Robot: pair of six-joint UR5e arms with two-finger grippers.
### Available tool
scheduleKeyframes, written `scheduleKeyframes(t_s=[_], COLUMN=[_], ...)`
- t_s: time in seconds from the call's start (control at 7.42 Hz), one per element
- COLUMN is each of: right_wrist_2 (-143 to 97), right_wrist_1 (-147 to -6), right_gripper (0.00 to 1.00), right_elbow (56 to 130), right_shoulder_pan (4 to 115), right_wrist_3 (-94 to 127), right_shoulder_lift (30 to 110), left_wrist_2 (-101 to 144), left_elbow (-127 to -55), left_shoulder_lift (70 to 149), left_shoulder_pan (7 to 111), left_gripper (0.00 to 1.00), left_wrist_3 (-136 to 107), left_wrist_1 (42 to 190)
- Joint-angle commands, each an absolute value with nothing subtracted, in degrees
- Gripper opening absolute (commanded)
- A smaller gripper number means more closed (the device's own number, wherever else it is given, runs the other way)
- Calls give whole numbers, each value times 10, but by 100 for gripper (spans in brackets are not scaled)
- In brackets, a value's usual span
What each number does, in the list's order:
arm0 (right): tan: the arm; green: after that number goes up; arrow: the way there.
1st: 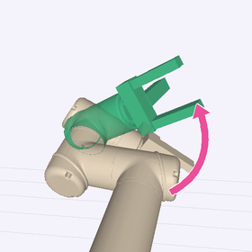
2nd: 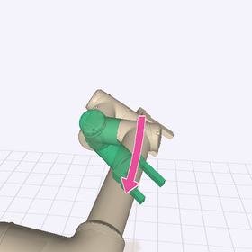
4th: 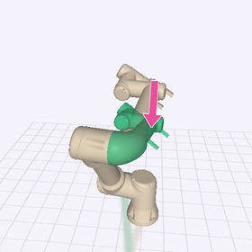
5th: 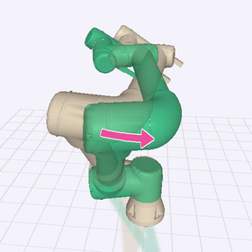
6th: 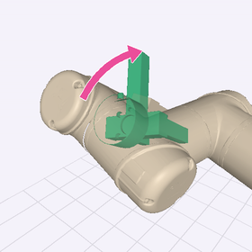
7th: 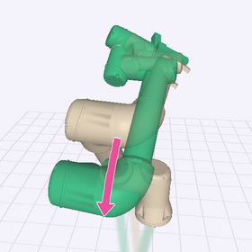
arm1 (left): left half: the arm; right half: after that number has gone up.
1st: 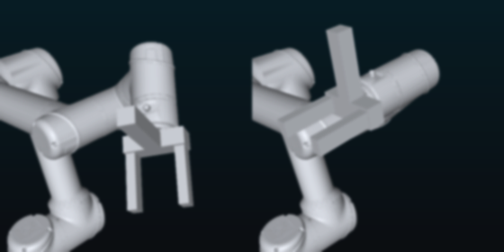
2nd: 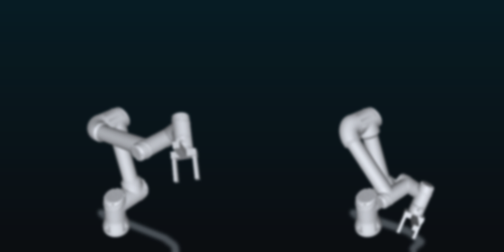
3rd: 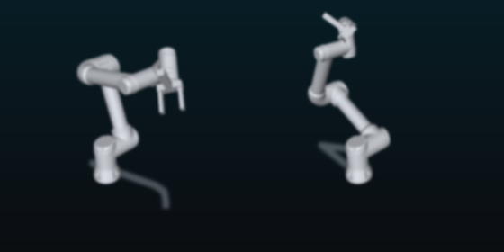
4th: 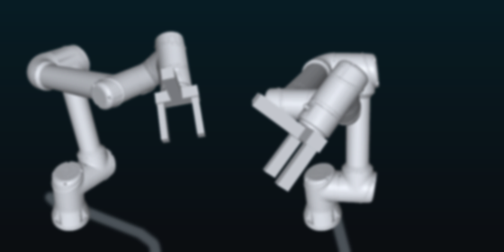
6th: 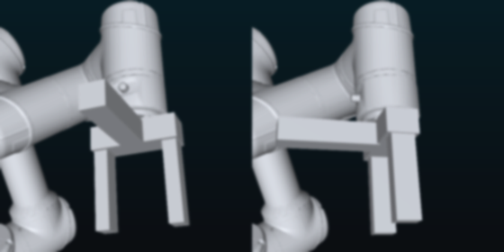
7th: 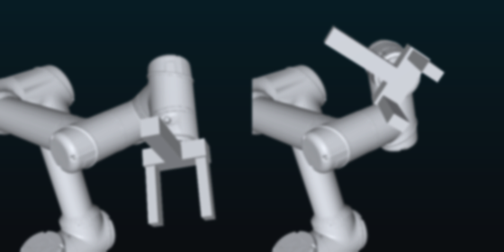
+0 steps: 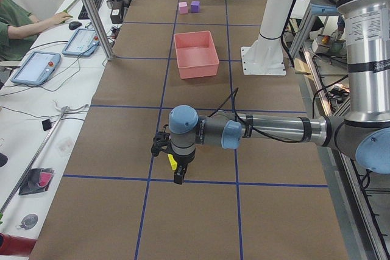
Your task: Place blocks into pink bin with both arms
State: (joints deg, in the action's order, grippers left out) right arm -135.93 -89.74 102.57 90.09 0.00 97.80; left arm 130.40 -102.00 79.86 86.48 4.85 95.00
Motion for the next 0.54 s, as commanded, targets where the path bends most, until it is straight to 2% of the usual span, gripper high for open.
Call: scheduleKeyframes(t_s=[0.0, 0.4], right_wrist_2=[-1360, -1359], right_wrist_1=[-897, -896], right_gripper=[100, 100], right_elbow=[1026, 1027], right_shoulder_pan=[901, 901], right_wrist_3=[0, 0], right_shoulder_lift=[977, 977], left_wrist_2=[1304, 1305], left_elbow=[-1019, -1022], left_shoulder_lift=[799, 802], left_shoulder_pan=[865, 865], left_gripper=[100, 100], left_wrist_3=[50, 50], left_wrist_1=[951, 949])
